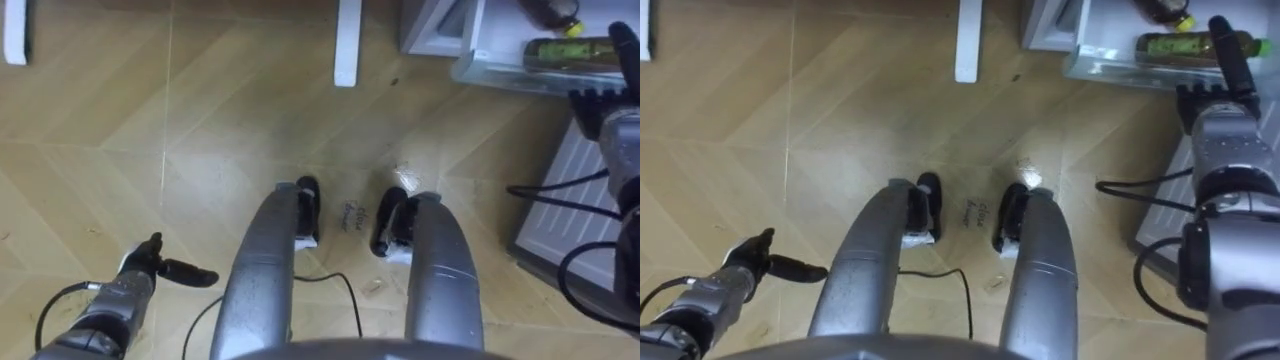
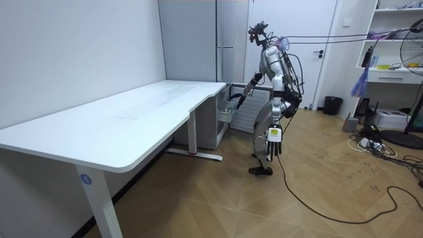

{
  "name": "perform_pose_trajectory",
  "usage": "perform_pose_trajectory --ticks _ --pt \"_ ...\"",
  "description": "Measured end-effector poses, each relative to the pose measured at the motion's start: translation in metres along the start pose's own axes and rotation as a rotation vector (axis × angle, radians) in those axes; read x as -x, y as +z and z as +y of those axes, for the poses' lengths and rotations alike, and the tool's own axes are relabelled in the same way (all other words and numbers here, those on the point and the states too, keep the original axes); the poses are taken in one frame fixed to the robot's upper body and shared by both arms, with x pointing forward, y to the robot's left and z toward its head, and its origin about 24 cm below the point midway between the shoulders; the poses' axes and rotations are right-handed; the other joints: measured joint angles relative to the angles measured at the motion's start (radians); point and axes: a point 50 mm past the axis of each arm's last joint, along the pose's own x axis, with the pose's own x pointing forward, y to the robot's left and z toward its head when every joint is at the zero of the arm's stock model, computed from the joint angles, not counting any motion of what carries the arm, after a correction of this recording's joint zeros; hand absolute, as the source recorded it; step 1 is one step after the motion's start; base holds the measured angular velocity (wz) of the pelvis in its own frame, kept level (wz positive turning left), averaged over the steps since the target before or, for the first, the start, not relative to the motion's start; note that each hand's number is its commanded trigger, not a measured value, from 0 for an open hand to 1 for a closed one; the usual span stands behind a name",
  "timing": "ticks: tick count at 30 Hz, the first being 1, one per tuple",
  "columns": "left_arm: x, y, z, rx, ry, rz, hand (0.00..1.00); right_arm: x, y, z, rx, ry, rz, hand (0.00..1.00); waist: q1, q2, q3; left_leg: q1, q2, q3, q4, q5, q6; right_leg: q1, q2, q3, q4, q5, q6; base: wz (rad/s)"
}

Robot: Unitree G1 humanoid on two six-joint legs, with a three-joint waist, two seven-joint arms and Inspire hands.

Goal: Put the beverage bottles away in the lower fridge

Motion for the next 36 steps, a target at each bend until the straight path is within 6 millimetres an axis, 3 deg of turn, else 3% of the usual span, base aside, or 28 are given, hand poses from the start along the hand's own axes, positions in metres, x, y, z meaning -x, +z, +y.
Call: perform_pose_trajectory --ticks 3,8,20,27,29,33,36 --pt "0.0 -0.001 0.0 0.001 0.009 -0.004 0.0 0.001 0.006 0.007 -0.027 0.0 -0.023 0.0 0.0 0.0 0.0 -0.018 -0.006 0.01 -0.007 0.004 0.009 -0.029 -0.018 0.01 0.01 0.0 0.004 0.03" --pt "0.001 -0.001 0.0 0.021 0.036 -0.007 0.0 0.002 0.01 0.018 -0.069 0.01 -0.03 0.0 0.001 0.0 0.0 -0.034 -0.007 0.032 -0.009 0.004 0.018 -0.058 -0.022 0.031 0.016 0.003 0.013 -0.05" --pt "0.006 -0.023 -0.01 0.026 0.031 0.028 0.0 0.004 0.009 0.03 -0.072 -0.012 -0.044 0.0 0.015 0.001 -0.0004 -0.025 -0.005 0.042 -0.019 0.008 0.018 -0.059 -0.051 0.019 0.02 0.005 0.009 -0.02" --pt "0.007 -0.026 -0.012 0.058 0.032 0.033 0.0 0.013 0.008 0.057 -0.094 -0.01 -0.059 0.0 0.029 0.004 -0.0026 -0.019 -0.004 0.043 -0.023 0.017 0.007 -0.057 -0.062 0.005 0.032 0.003 -0.006 0.01" --pt "0.008 -0.03 -0.01 0.071 0.043 0.038 0.0 0.017 0.009 0.066 -0.106 0.027 -0.068 0.0 0.034 0.006 -0.0037 -0.016 -0.005 0.032 -0.023 0.021 -0.001 -0.047 -0.065 -0.01 0.033 -0.001 -0.016 0.12" --pt "0.009 -0.038 -0.009 0.079 0.052 0.056 0.0 0.034 0.008 0.103 -0.142 0.195 -0.063 0.0 0.045 0.006 -0.0037 -0.025 -0.004 0.006 -0.023 0.031 -0.018 -0.043 -0.064 -0.042 0.035 -0.008 -0.037 0.14" --pt "0.01 -0.036 -0.011 0.076 0.047 0.038 0.0 0.036 -0.003 0.107 -0.188 0.22 -0.032 0.0 0.048 0.01 -0.0029 -0.031 -0.002 -0.018 -0.016 0.036 -0.03 -0.033 -0.063 -0.068 0.036 -0.012 -0.053 0.12"
